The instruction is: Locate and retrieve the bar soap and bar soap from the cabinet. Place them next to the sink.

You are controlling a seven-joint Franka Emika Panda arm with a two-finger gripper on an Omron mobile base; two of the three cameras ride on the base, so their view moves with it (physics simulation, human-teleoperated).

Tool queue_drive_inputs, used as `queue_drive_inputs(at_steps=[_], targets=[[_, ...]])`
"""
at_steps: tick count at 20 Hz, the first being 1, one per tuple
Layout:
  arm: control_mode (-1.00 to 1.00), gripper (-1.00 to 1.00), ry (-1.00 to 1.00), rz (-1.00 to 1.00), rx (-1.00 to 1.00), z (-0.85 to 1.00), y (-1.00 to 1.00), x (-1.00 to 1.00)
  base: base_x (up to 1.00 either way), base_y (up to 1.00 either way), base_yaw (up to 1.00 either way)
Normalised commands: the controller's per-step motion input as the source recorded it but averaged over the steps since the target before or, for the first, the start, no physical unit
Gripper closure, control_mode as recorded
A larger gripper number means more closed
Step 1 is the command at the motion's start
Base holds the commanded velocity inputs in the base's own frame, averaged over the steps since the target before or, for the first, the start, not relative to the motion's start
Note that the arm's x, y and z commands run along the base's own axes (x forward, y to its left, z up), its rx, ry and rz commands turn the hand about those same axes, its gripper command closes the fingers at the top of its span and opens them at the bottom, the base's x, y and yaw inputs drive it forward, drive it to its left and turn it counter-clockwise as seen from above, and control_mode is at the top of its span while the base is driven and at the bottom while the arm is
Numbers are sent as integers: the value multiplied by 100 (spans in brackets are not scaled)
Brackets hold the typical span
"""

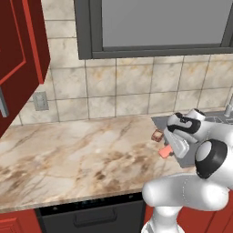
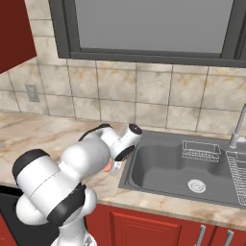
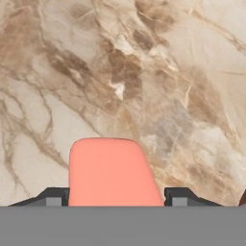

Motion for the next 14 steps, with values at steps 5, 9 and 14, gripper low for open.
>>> queue_drive_inputs(at_steps=[5, 9, 14], targets=[[-100, 100, -8, 0, 2, -33, 0, 0, 0, 0, 0], [-100, 100, -9, 0, 0, -24, 0, 1, 0, 0, 0], [-100, -100, -9, 0, 0, -20, 3, 6, 0, 0, 0]])
